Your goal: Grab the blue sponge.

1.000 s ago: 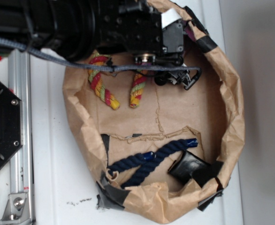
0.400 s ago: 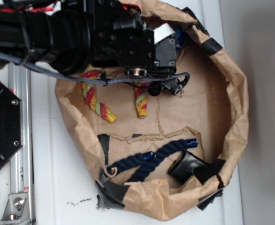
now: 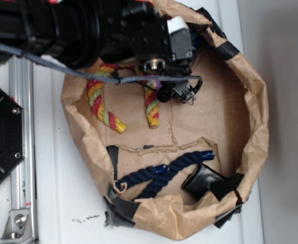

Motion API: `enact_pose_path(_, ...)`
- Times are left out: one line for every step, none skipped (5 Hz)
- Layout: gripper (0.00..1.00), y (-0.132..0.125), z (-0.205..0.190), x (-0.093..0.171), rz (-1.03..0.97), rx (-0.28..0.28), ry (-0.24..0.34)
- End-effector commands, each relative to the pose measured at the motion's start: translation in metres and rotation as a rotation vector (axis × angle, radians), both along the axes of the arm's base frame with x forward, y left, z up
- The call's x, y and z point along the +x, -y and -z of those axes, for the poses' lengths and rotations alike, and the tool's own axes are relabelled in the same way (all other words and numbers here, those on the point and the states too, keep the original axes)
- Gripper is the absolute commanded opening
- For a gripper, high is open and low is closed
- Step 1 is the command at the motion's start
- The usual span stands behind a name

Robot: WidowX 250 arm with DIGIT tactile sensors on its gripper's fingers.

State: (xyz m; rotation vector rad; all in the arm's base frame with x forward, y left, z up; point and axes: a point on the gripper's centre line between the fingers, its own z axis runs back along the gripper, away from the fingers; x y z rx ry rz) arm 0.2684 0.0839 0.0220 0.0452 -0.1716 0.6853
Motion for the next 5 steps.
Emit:
enact_pose_path(0.0,0.013,-0.111,-0.029,0.472,-0.2,0.011)
enact_pose_path(0.0,0.024,-0.128,-0.033,0.714,-0.238,-0.074)
enact_pose_path(0.0,0.042,-0.138,-0.018,0.753,-0.095,-0.132)
enact_pose_path(0.0,0.041,-0.15,-0.025,0.751,-0.069,-0.067)
enact_pose_path(0.0,0.037,-0.154,-0.028,0.725,-0.054,-0.031)
